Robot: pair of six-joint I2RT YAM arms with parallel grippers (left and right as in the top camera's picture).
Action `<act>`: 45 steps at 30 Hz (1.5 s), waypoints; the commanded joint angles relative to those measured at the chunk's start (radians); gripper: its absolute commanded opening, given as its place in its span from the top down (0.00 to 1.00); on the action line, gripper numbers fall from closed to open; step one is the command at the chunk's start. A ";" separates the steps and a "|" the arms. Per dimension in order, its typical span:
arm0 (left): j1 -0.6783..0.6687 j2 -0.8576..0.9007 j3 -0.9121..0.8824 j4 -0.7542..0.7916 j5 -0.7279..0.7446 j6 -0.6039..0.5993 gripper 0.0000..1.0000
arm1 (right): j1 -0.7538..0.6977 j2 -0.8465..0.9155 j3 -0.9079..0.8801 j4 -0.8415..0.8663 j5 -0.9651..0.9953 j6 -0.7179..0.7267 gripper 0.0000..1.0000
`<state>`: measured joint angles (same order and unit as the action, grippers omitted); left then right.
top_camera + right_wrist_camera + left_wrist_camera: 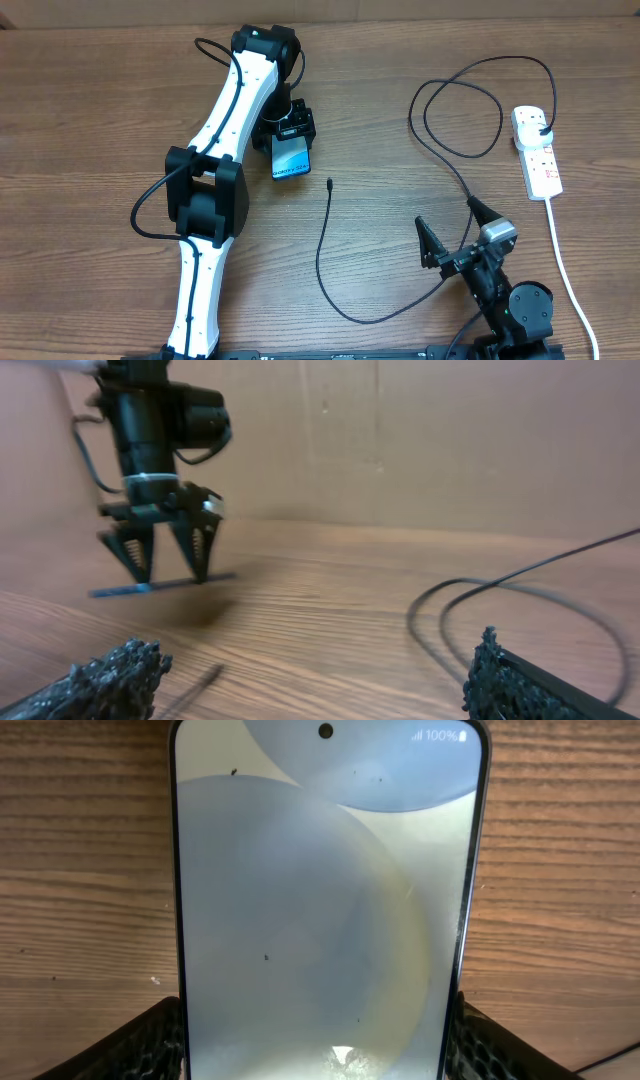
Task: Plug charger to phone and switch on socket
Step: 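Lift the phone with the left gripper and carry it toward center, then reach the right gripper to the phone and grasp its edge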
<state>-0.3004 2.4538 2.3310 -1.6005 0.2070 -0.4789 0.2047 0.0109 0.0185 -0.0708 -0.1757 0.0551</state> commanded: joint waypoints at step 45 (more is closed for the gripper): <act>-0.001 -0.002 0.017 0.087 0.053 -0.135 0.96 | 0.463 1.629 0.856 0.196 0.120 1.068 0.12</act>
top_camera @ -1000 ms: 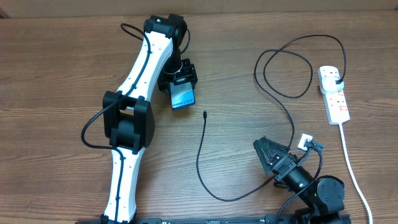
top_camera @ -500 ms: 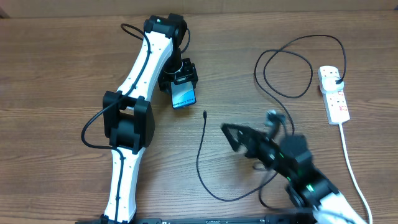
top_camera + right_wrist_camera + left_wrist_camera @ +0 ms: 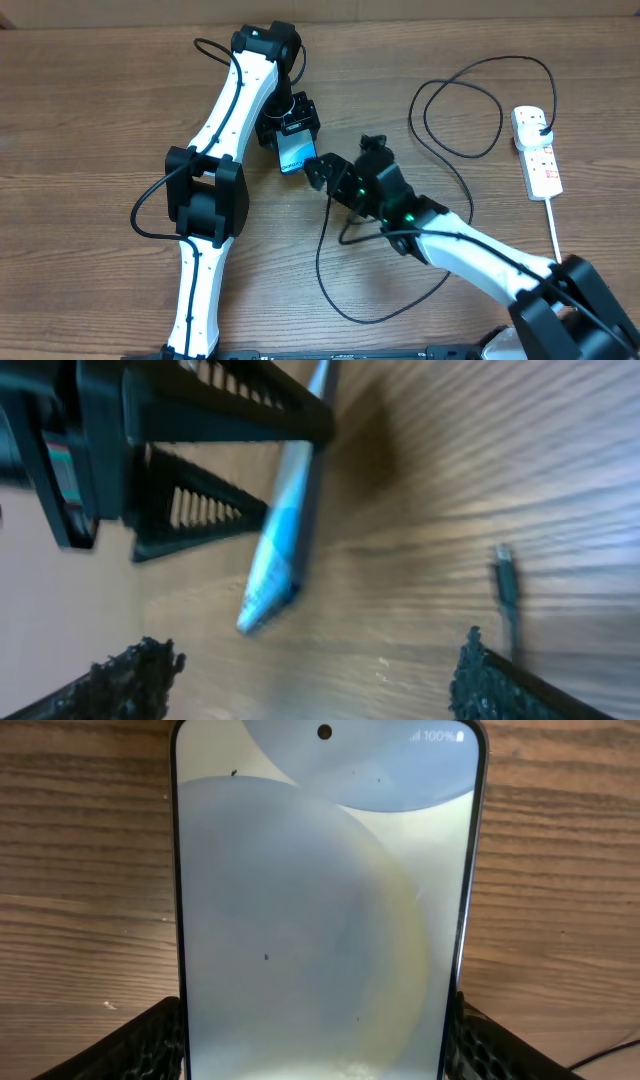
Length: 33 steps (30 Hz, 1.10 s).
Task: Plug charger to phone and switch on socket
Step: 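Reach the right gripper to the phone and grasp its edge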
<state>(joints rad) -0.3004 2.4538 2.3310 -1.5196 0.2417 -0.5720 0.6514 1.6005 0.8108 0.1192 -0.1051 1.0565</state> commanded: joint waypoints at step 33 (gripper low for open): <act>-0.002 -0.002 0.017 0.036 0.018 -0.162 0.96 | 0.015 0.231 0.232 -0.009 0.097 0.179 0.82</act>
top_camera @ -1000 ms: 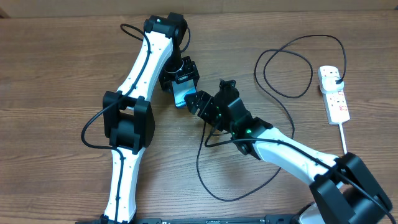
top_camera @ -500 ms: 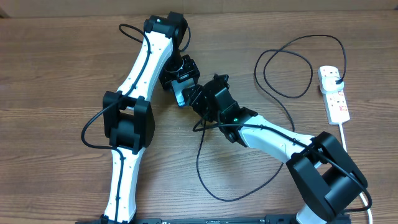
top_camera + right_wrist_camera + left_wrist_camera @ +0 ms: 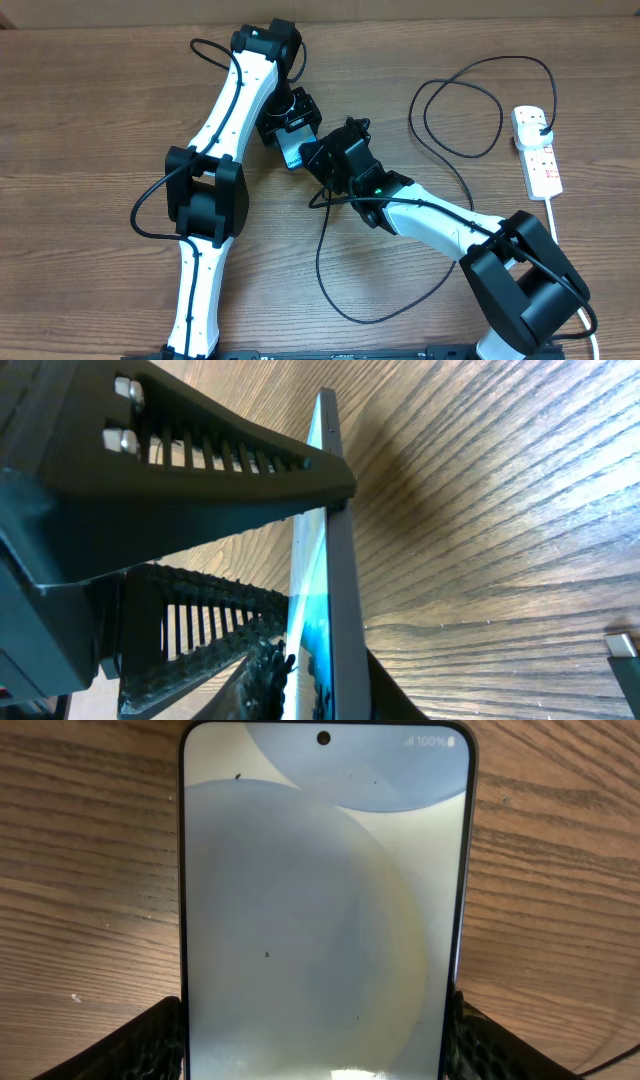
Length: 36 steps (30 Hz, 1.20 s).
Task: Plug charger to phone and switch on socket
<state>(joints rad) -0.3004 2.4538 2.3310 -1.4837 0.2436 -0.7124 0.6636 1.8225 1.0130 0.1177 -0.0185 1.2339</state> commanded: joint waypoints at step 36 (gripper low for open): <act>0.070 -0.281 0.027 -0.078 0.045 0.227 0.00 | -0.190 -0.354 0.030 -0.349 -0.148 -0.216 0.96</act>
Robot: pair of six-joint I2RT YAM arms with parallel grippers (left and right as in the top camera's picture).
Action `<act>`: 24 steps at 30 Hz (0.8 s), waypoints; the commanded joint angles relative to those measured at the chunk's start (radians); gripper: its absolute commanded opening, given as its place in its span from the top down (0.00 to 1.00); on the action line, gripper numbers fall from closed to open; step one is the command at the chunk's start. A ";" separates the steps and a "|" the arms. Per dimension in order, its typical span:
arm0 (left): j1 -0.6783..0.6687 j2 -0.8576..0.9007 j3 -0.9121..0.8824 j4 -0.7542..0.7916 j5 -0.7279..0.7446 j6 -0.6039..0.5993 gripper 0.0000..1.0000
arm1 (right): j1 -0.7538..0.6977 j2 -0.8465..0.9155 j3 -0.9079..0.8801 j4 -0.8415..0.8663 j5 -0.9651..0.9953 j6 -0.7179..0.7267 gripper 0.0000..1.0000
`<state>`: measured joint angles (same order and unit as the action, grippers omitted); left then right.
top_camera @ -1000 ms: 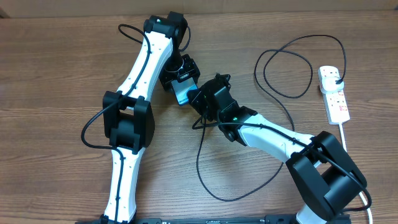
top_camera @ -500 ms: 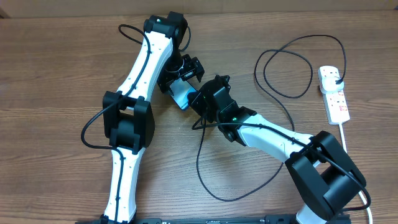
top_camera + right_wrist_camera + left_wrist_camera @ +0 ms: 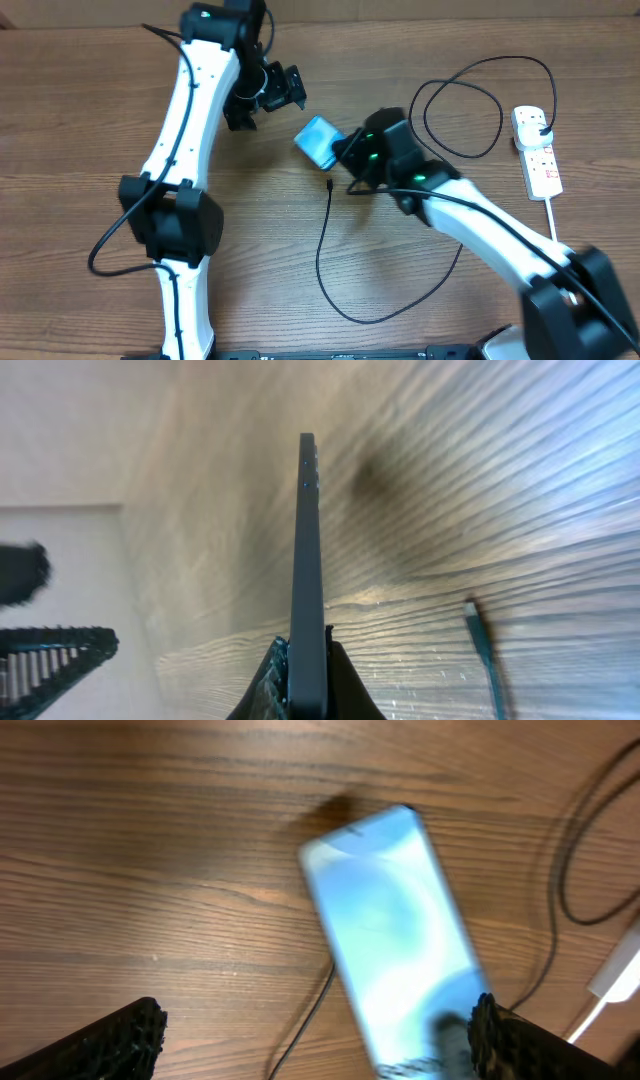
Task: Plug charger to phone and switch on socket
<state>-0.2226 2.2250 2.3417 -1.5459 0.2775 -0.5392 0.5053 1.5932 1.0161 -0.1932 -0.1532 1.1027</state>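
Note:
The phone point(image 3: 317, 140), its screen lit pale blue, hangs tilted above the table, and my right gripper point(image 3: 345, 153) is shut on its lower end. It appears edge-on point(image 3: 307, 550) in the right wrist view, pinched between the fingers of that gripper point(image 3: 305, 685). My left gripper point(image 3: 268, 98) stands open and empty up and to the left of it. The left wrist view shows the phone point(image 3: 390, 920) blurred beyond the wide-apart jaws. The charger cable's free plug point(image 3: 329, 184) lies on the table just below the phone. The white socket strip point(image 3: 537, 150) lies at the right.
The black charger cable point(image 3: 325, 270) curls across the table's middle and loops at the back right point(image 3: 460, 110) up to the socket strip. A white lead point(image 3: 565, 270) runs from the strip toward the near edge. The table is wood-grained brown.
My left gripper has let go of the phone, opened and moved away up and left. The right gripper now holds the phone alone, a little further right, above the cable's plug.
At first my left gripper held the phone over the table while the right arm sat open at the near edge. Then the right gripper was open beside the phone, then around its lower end. Now the phone is in the right gripper alone.

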 commanded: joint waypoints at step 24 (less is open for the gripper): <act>-0.005 -0.638 -0.904 0.554 0.116 0.035 0.00 | -0.139 -0.223 0.022 -0.176 -0.087 -0.140 0.96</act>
<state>-0.2420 1.7374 1.6554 -1.1633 0.2794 -0.4946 0.3664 1.3907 1.0164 -0.3859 -0.2298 0.9752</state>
